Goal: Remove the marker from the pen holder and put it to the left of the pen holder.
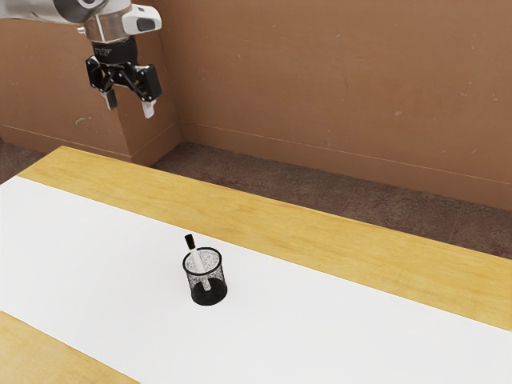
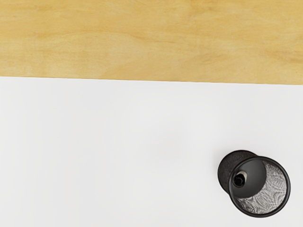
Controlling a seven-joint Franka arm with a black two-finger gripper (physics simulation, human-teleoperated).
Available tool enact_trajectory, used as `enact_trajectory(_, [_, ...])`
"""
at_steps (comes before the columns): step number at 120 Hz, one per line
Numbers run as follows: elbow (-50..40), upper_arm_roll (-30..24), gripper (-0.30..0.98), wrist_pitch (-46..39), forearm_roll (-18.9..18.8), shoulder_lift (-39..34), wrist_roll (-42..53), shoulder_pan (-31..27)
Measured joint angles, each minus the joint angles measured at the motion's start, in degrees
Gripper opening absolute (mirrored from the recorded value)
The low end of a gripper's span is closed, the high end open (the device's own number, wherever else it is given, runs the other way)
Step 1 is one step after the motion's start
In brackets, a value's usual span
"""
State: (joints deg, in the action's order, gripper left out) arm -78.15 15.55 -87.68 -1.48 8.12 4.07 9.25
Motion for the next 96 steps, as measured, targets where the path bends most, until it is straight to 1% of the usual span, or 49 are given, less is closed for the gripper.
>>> enact_trajectory(28, [-0.02, -0.07, 0.69, 0.02, 1.32, -0.01, 0.59, -1.63])
enact_trajectory(34, [-0.90, -0.17, 0.69, -1.20, 1.37, -0.15, 0.72, -1.65])
enact_trajectory(40, [-7.82, -0.04, 0.69, -4.60, 1.47, -1.08, 0.84, -1.16])
enact_trajectory(48, [-22.86, 1.41, 0.69, -12.57, 1.42, -4.30, 1.09, -0.73])
enact_trajectory(56, [-30.82, 2.37, 0.69, -19.97, 1.64, -4.88, 1.31, -1.96])
enact_trajectory(66, [-33.54, 2.86, 0.69, -27.34, 2.48, -2.73, 1.45, -3.67])
enact_trajectory(76, [-33.90, 2.91, 0.69, -32.74, 4.51, 0.55, 1.70, -4.86])
enact_trajectory(88, [-34.20, 2.92, 0.69, -36.88, 7.60, 2.40, 2.10, -5.30])
enact_trajectory(96, [-34.31, 2.97, 0.69, -37.36, 9.52, 2.53, 2.14, -5.33])
